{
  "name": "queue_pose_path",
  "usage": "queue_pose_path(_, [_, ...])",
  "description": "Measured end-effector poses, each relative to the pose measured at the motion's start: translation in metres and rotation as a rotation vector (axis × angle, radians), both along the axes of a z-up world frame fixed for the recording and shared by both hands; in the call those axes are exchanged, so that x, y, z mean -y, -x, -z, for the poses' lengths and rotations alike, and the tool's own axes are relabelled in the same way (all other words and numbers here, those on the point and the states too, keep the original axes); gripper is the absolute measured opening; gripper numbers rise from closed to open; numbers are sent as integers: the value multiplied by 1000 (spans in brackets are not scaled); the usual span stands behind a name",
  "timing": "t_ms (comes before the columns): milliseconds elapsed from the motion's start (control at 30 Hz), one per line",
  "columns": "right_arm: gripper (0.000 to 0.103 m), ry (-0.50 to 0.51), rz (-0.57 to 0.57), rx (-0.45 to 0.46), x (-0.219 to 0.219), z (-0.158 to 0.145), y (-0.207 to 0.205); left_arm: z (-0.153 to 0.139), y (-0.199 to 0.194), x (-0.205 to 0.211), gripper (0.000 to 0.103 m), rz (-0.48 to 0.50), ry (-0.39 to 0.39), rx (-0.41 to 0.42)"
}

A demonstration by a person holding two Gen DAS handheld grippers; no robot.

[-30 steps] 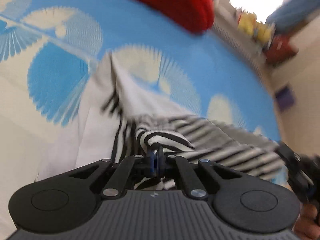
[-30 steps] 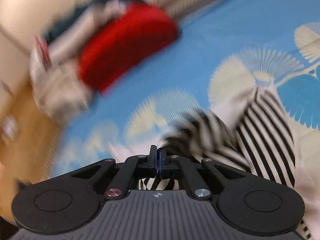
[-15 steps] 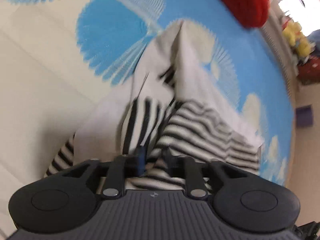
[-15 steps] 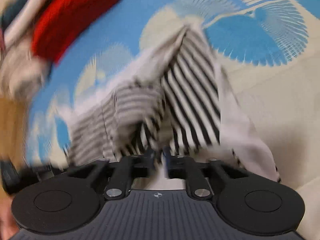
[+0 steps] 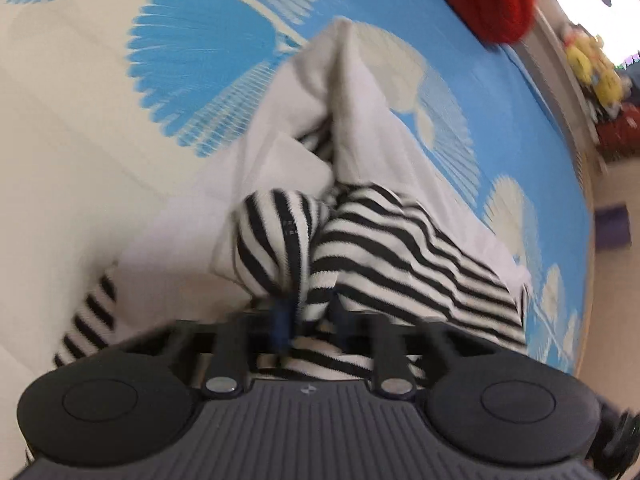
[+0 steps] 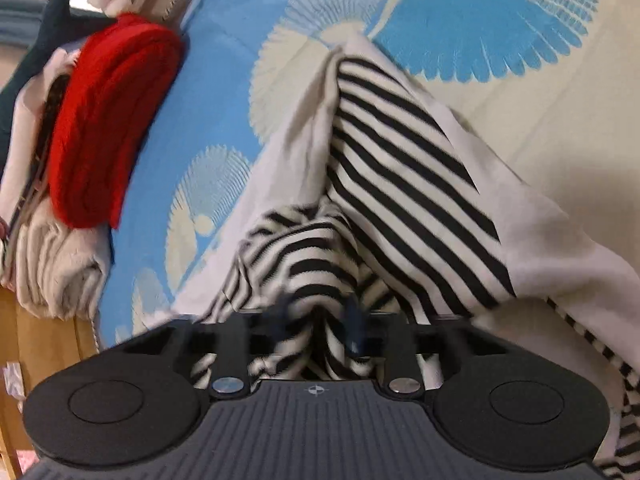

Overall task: Fold small clothes
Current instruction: 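Grasp the folded side with the right gripper while the left gripper releases the sleeve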

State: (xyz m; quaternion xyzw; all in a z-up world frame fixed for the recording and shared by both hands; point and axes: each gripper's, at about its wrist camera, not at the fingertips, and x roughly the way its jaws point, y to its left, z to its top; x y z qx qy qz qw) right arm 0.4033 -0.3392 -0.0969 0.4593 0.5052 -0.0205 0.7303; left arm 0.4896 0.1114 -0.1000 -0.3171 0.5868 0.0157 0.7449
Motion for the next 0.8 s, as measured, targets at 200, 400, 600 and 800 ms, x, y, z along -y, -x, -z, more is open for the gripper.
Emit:
queue_pose_path(200, [3, 24, 99, 372, 28, -66, 6, -40, 4, -17, 4, -13, 129, 259])
queue_pose_path(400, [4, 222, -96, 82, 25, -45, -5, 8, 9, -26, 6, 28, 8, -31])
queue_pose_path(600, [16, 206, -31, -35, 25, -18, 2, 0, 12, -35, 16, -23, -11, 15])
queue_pose_path(800, [54, 236, -24, -19, 29, -13, -4, -3, 12, -28, 7, 10, -41, 40])
